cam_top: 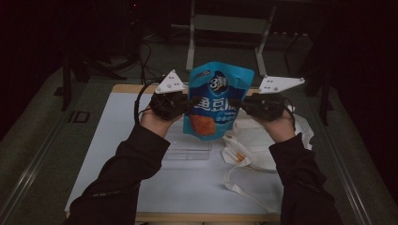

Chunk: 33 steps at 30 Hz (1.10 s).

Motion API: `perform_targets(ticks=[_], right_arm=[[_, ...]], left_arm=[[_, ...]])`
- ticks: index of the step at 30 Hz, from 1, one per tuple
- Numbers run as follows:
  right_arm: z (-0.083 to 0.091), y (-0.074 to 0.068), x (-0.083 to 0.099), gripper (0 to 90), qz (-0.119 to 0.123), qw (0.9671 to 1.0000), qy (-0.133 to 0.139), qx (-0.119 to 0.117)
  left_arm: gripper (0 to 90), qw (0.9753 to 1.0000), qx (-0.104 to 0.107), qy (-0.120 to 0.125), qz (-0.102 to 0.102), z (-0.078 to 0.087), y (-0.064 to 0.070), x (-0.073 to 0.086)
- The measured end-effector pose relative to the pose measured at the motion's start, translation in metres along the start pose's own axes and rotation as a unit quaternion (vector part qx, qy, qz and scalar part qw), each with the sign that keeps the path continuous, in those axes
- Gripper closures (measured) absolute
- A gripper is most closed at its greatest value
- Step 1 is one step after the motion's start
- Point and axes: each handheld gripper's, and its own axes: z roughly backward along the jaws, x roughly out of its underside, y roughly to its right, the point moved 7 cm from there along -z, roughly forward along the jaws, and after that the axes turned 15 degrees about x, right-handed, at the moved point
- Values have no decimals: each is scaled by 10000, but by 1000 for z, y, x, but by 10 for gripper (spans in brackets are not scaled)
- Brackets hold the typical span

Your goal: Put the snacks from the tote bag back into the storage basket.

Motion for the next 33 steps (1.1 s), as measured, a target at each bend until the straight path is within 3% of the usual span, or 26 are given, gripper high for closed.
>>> perform_targets(ticks=[17, 25, 33], right_arm=[[-59, -35, -8, 890, 79, 9994, -97, -319], [-86, -46, 0, 890, 117, 9991, -154, -381], [-107, -55, 17, 889, 46, 9986, -230, -464]], left_arm=[[900, 9994, -197, 18, 272, 42, -31, 43], [900, 9984, -293, 75, 469, 45, -46, 68], [900, 9976, -337, -31, 602, 45, -55, 93]])
